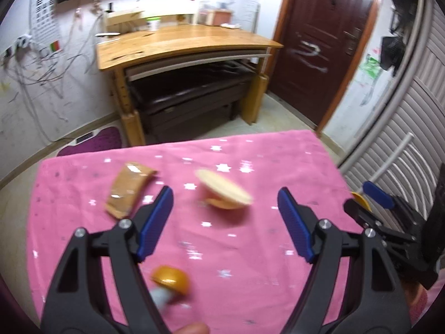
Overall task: Collect trash
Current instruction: 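Move both grippers back over the remaining trash, then grasp the brown wrapper with the left gripper while the right grasps the beige hairbrush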
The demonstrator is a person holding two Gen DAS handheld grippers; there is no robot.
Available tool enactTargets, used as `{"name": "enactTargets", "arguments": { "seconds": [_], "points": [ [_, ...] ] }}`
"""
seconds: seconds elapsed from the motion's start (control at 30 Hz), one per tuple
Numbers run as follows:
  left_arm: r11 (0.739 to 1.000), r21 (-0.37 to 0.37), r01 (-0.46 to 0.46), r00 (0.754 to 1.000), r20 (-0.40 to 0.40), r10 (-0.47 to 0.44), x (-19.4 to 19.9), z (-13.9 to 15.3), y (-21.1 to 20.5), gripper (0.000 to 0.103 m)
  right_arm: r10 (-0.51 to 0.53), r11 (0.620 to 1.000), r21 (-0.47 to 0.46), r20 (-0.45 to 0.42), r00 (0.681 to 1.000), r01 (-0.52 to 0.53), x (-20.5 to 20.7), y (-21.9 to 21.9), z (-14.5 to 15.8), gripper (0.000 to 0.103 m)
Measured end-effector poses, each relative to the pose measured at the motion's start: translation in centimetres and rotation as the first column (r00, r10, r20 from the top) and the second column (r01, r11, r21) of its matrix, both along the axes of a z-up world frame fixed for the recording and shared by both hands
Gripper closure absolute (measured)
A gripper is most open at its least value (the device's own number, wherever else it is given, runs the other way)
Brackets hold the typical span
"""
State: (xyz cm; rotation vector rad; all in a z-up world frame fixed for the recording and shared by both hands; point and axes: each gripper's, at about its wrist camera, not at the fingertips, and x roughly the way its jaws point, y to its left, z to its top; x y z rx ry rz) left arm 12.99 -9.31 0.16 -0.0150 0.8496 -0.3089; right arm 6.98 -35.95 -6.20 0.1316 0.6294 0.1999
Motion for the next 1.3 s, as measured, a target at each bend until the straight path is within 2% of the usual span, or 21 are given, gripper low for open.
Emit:
{"name": "enactTargets", "arguments": {
  "seconds": [0.2, 0.43, 0.67, 0.87, 0.97, 1.13, 1.17, 1.3],
  "points": [
    [0.997, 0.035, -0.062, 0.998, -0.016, 0.062, 2.0, -1.2, 3.9, 0.029, 0.070, 0.997, -0.031, -0.016, 0.997, -0.070, 1.4, 3.9, 0.1, 0.035],
    [0.993, 0.051, -0.102, 0.994, -0.042, 0.104, 3.5, -2.7, 6.6, 0.029, 0.157, 0.986, -0.055, -0.046, 0.987, -0.159, 3.3, 7.7, -0.2, 0.034],
    [0.993, 0.056, -0.106, 0.989, -0.094, 0.111, 5.2, -5.0, 7.8, 0.029, 0.230, 0.968, -0.092, -0.061, 0.971, -0.235, 5.1, 11.4, -0.4, 0.034],
    [0.994, 0.059, -0.095, 0.989, -0.106, 0.101, 5.8, -6.1, 7.9, 0.029, 0.271, 0.950, -0.138, -0.092, 0.958, -0.281, 6.7, 14.2, -1.0, 0.034],
    [0.993, 0.062, -0.099, 0.989, -0.108, 0.105, 6.0, -6.3, 8.0, 0.038, 0.274, 0.945, -0.157, -0.107, 0.956, -0.288, 7.6, 15.1, -1.3, 0.034],
    [0.992, 0.070, -0.103, 0.985, -0.132, 0.111, 6.5, -7.0, 8.4, 0.064, 0.255, 0.945, -0.172, -0.144, 0.956, -0.278, 9.1, 16.0, -2.3, 0.034],
    [0.993, 0.068, -0.101, 0.985, -0.136, 0.109, 6.5, -7.2, 8.4, 0.067, 0.249, 0.946, -0.174, -0.151, 0.957, -0.274, 9.4, 16.1, -2.5, 0.034],
    [0.994, 0.061, -0.093, 0.984, -0.144, 0.101, 6.5, -7.6, 8.4, 0.090, 0.226, 0.950, -0.175, -0.178, 0.958, -0.257, 10.4, 16.0, -3.3, 0.034]
  ]
}}
